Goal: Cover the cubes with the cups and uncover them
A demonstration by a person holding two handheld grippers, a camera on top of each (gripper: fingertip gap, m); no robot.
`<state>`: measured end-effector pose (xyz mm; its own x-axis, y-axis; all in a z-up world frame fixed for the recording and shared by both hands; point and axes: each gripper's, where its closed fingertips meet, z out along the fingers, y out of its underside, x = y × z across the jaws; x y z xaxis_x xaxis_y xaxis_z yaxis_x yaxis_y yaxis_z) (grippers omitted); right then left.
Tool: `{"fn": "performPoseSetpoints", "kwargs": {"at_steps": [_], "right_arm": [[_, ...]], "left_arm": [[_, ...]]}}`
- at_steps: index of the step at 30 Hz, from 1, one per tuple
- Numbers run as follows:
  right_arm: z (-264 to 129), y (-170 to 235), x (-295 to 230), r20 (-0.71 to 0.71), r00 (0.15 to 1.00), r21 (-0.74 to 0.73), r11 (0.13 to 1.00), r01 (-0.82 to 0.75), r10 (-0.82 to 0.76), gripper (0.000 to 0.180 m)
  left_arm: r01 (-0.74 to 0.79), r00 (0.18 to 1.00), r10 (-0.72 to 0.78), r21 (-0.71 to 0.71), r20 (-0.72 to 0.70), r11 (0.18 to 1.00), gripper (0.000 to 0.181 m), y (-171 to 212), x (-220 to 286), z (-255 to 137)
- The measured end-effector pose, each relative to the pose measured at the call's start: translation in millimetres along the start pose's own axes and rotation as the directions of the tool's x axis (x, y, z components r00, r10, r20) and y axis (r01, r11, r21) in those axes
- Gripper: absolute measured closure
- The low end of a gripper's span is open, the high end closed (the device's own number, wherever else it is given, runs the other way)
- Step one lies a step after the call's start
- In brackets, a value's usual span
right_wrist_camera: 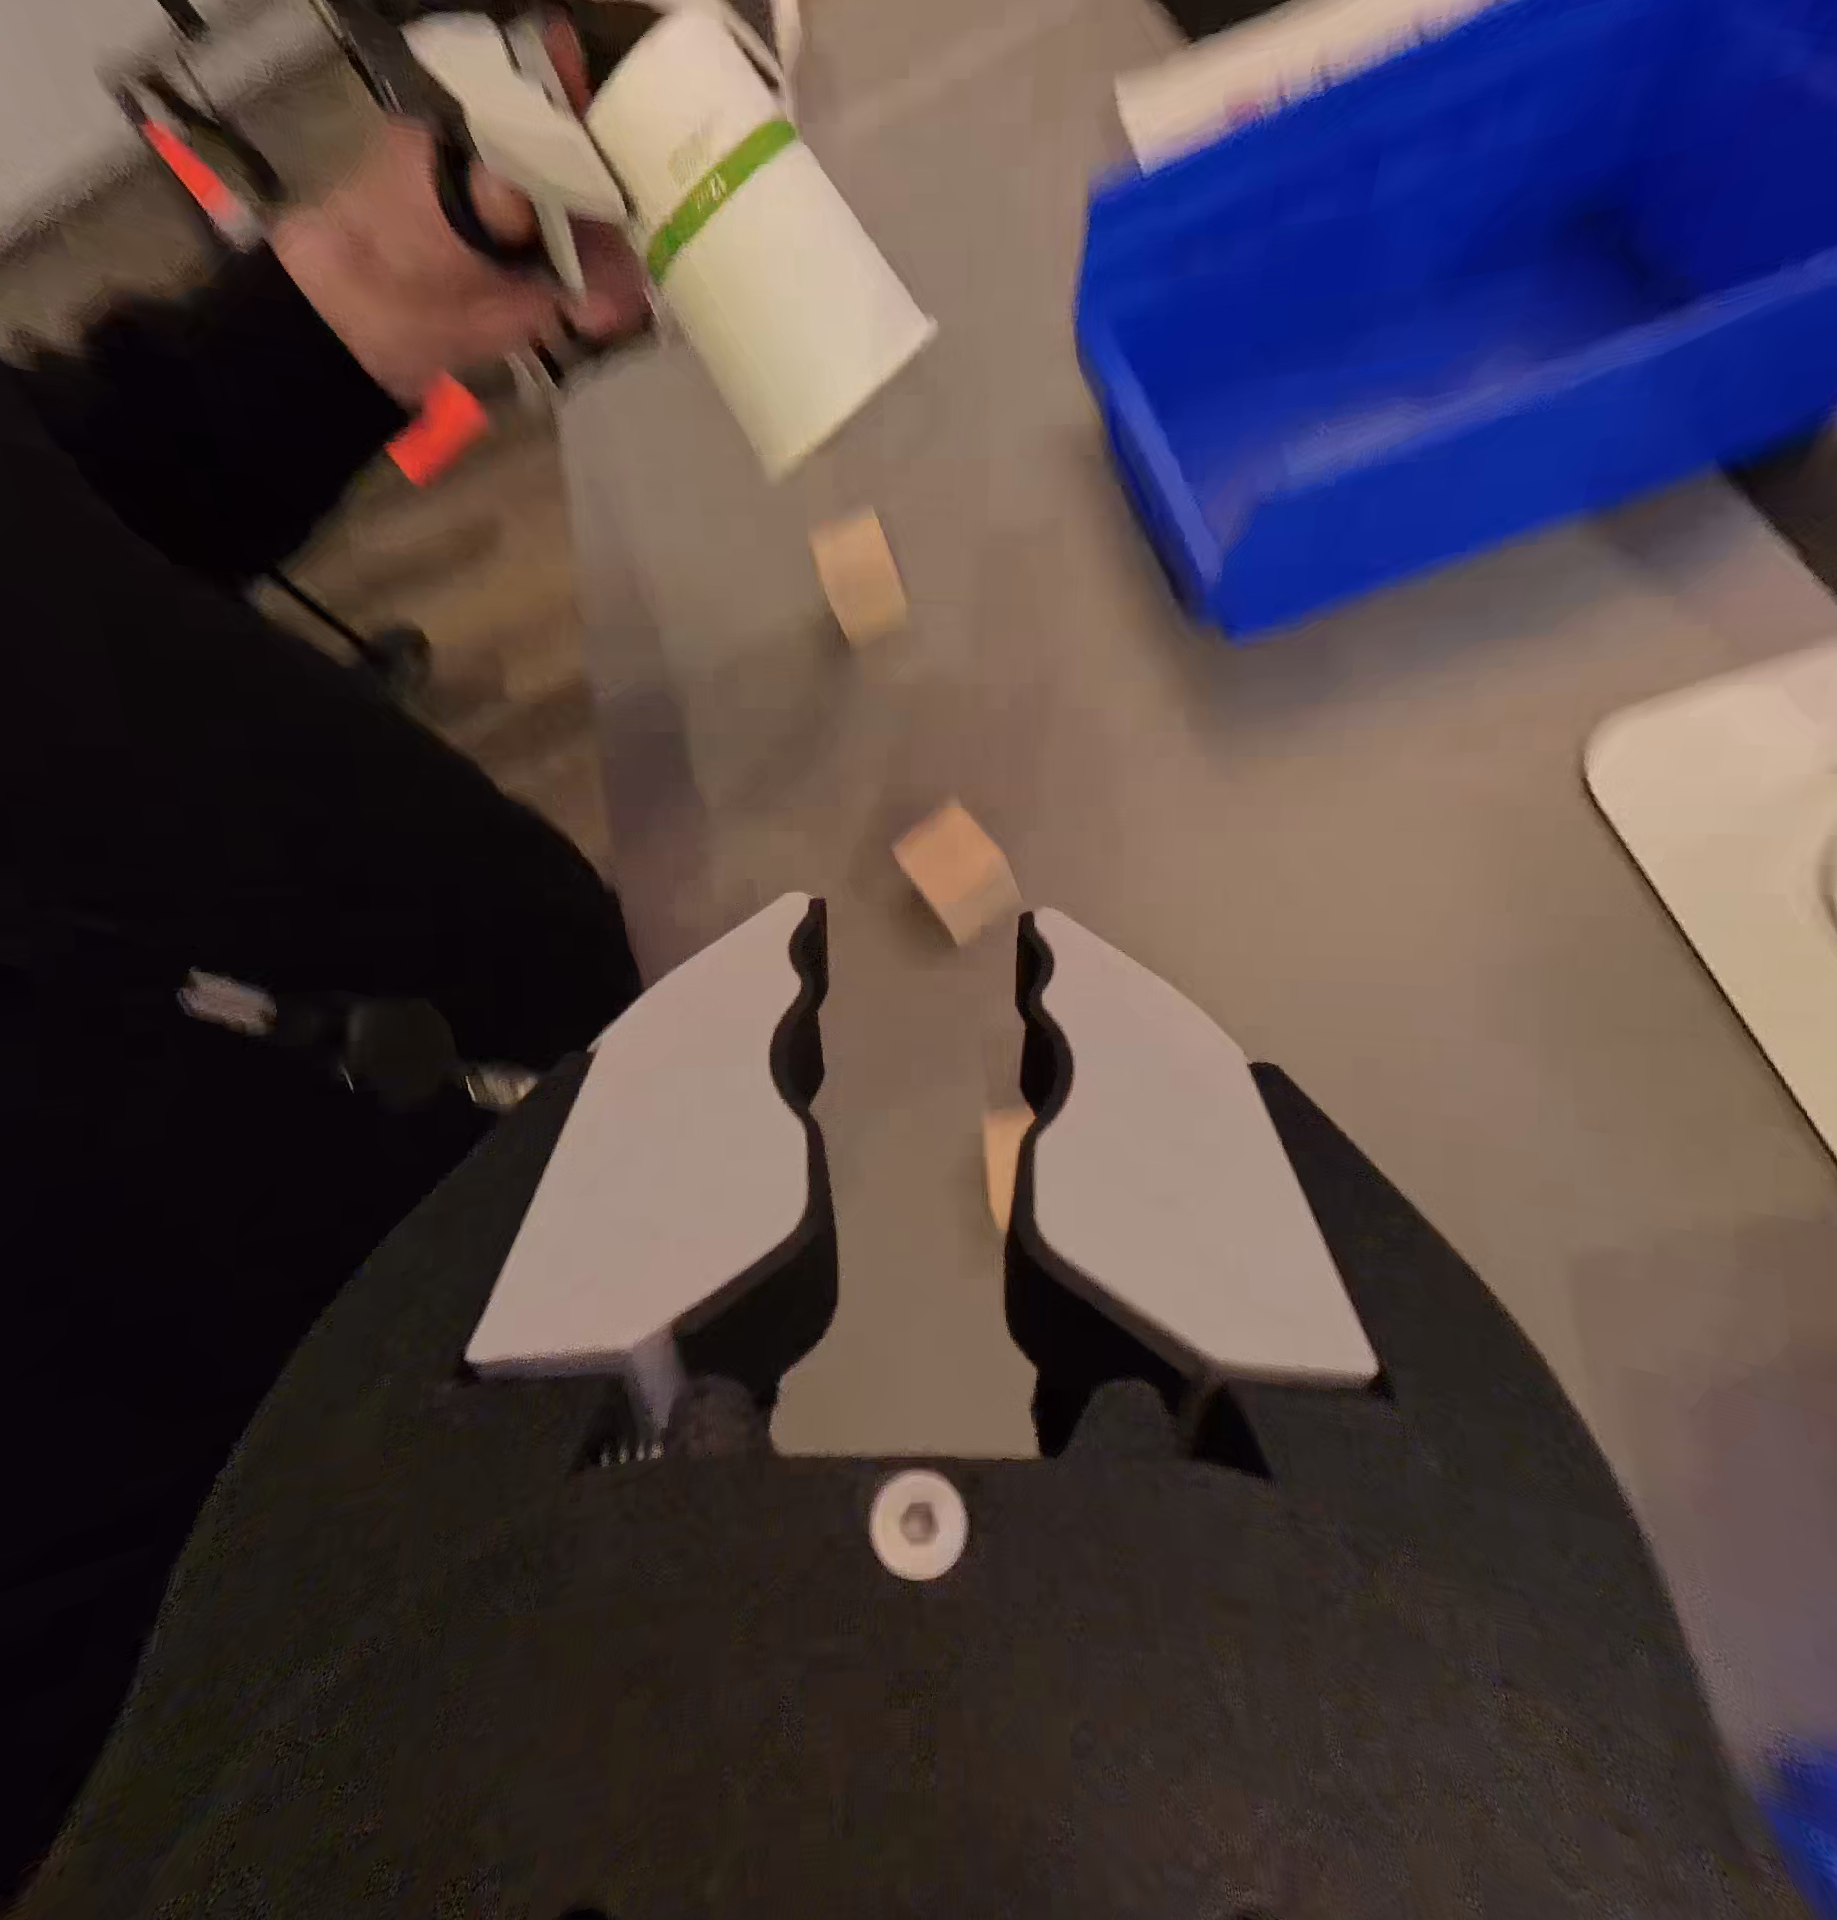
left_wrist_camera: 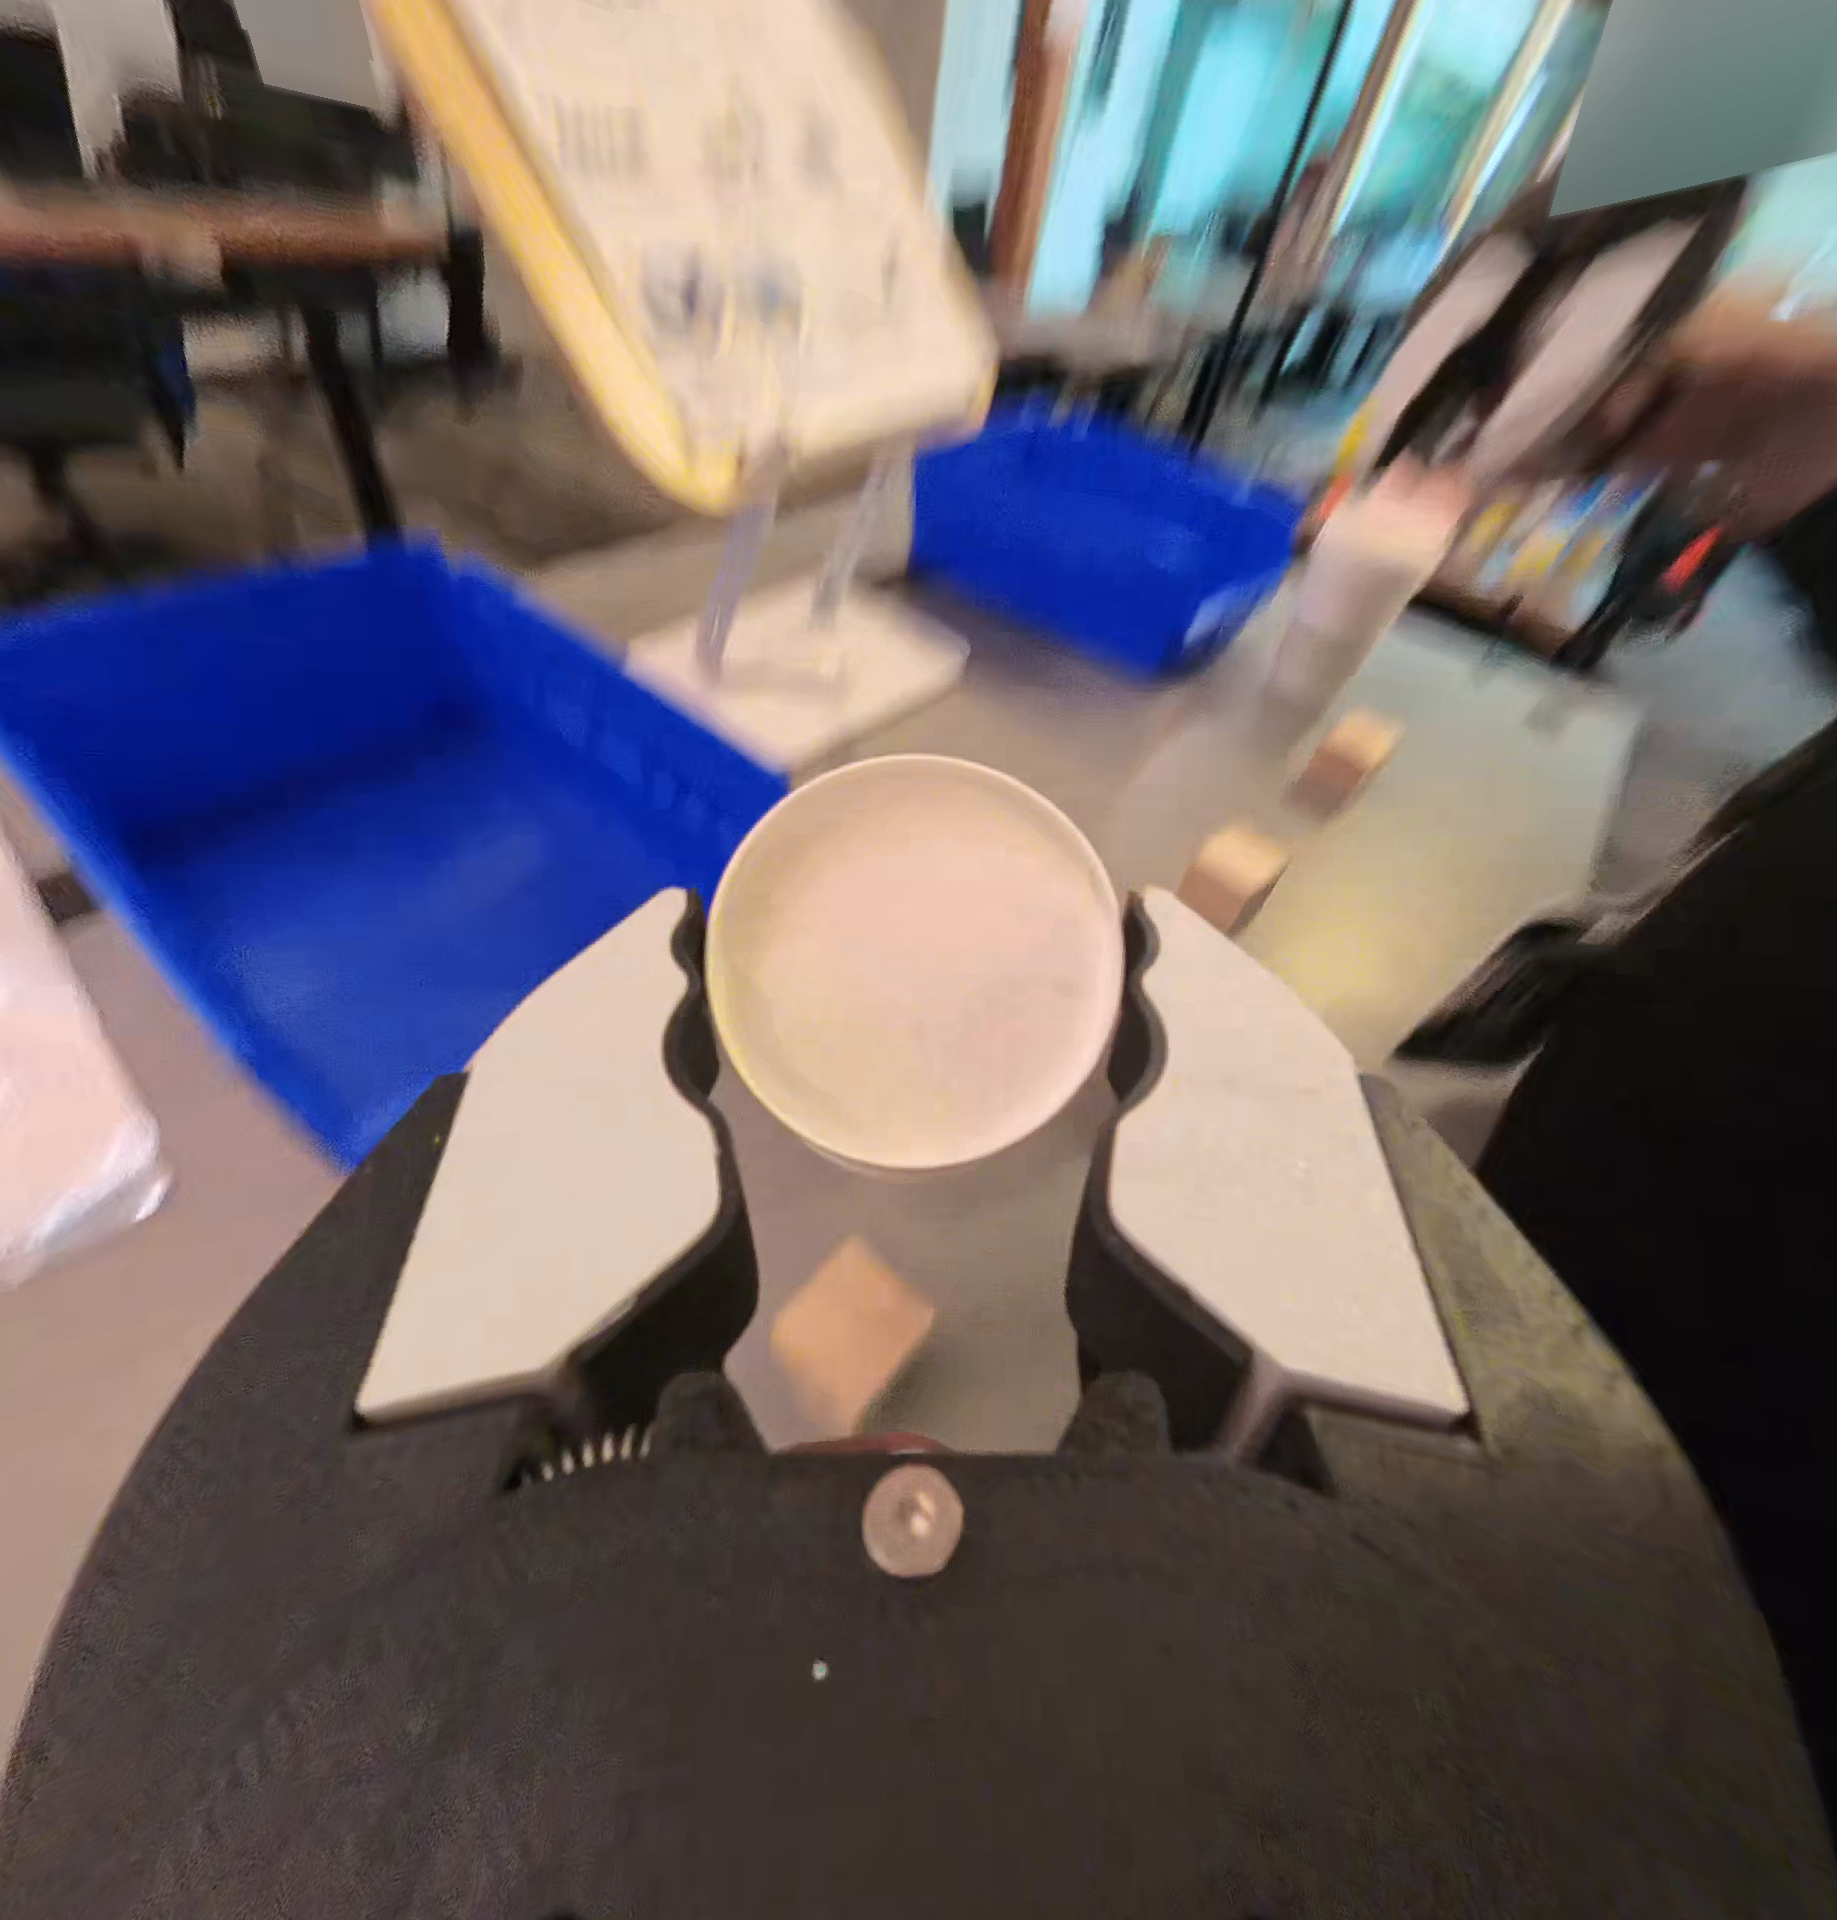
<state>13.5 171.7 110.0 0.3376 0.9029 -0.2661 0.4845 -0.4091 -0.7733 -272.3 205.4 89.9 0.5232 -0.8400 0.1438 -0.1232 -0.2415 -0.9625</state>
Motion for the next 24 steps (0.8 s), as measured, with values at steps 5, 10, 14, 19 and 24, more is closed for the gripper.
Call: {"fn": "performPoseSetpoints", "kwargs": {"at_steps": [5, 10, 14, 19, 24], "right_arm": [[45.6, -73.2, -18.1, 0.231, 0.967, 0.369, 0.910, -0.191, 0.110, 0.136], [81.6, -105.7, -23.7, 0.508, 0.835, 0.447, 0.765, -0.464, 0.210, 0.122], [83.1, -113.4, -37.9, 0.624, 0.762, 0.439, 0.731, -0.522, 0.170, 0.129], [63.0, -106.7, -40.5, 0.661, 0.742, 0.487, 0.689, -0.537, 0.111, 0.177], [-15.0, -64.7, -0.5, 0.422, 0.884, 0.553, 0.715, -0.427, 0.202, 0.178]], "left_arm": [[0.181, 0.946, -0.029, 0.449, -0.324, 0.875, 0.106, -97.0, 47.8, -3.5], [0.261, 0.864, 0.051, 0.530, -0.502, 0.807, 0.107, -125.9, 86.6, 26.4], [0.274, 0.816, 0.084, 0.511, -0.572, 0.815, 0.106, -128.8, 107.0, 48.8], [0.276, 0.783, 0.071, 0.447, -0.618, 0.851, 0.106, -124.3, 125.8, 75.1], [0.188, 0.799, 0.138, 0.462, -0.585, 0.867, 0.145, -126.0, 113.4, 69.8]]}}
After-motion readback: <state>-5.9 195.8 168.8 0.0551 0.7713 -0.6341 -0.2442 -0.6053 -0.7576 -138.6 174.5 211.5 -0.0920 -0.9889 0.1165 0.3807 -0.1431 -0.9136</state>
